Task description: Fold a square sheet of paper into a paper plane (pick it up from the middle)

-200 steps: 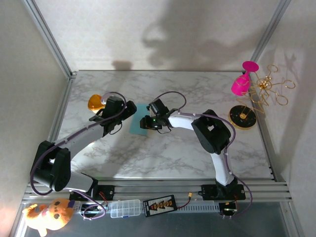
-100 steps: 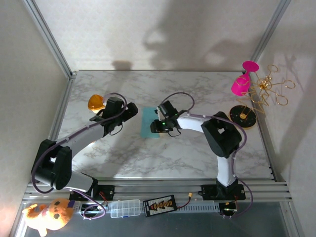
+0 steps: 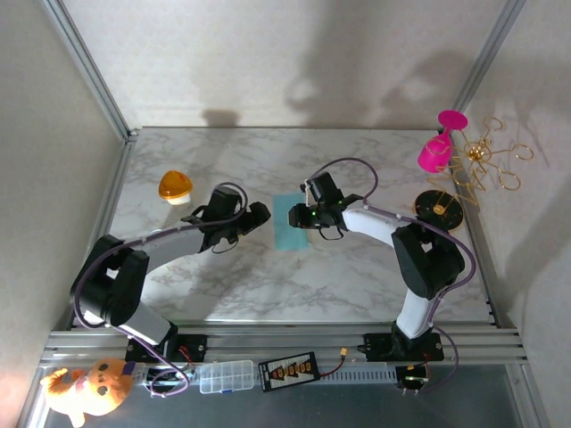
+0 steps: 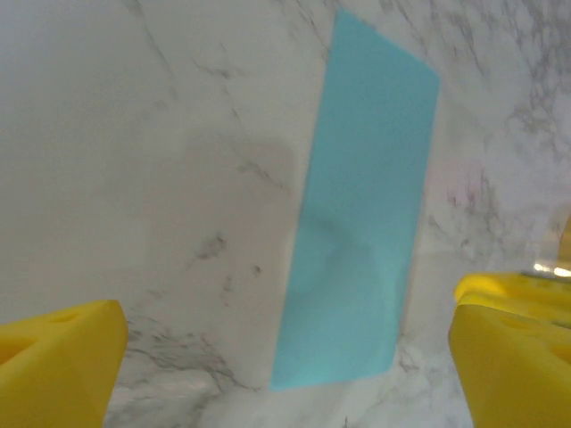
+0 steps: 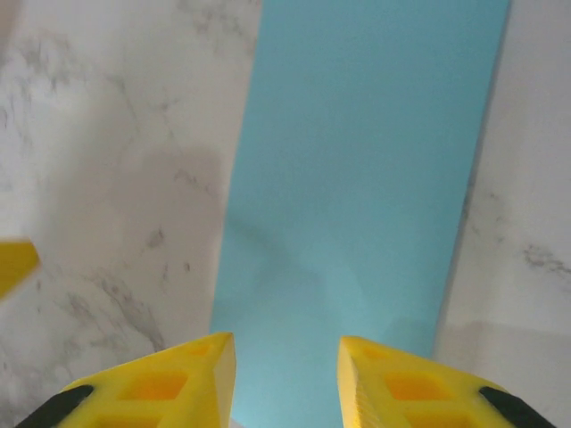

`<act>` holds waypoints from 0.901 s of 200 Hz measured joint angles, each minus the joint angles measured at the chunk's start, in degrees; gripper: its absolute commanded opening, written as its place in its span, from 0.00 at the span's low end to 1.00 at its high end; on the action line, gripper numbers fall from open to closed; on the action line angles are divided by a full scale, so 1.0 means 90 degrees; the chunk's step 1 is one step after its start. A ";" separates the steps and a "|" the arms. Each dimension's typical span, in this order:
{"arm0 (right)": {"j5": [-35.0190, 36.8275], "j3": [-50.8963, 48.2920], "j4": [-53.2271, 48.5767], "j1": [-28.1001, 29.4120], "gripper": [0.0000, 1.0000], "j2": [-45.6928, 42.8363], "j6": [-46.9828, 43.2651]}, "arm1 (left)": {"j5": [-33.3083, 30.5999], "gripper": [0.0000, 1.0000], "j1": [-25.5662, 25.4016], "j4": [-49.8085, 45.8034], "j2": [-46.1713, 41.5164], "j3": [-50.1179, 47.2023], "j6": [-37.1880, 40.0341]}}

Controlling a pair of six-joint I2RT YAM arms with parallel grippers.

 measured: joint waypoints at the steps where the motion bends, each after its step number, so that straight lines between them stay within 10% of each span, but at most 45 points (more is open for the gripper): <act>1: 0.0012 0.0000 0.0005 0.0000 0.35 0.0005 0.0029 | 0.0005 0.87 -0.0007 0.0007 0.0005 0.0000 0.0000; 88: -0.0087 -0.0165 0.0192 -0.0250 0.35 0.0631 0.0848 | 0.0585 0.48 -0.0636 0.0668 0.0867 -0.0005 -0.1020; 180: -0.0180 -0.0260 0.0359 -0.0304 0.36 0.0641 0.0920 | 0.0816 0.27 -0.0746 0.0702 0.1348 0.0151 -0.1158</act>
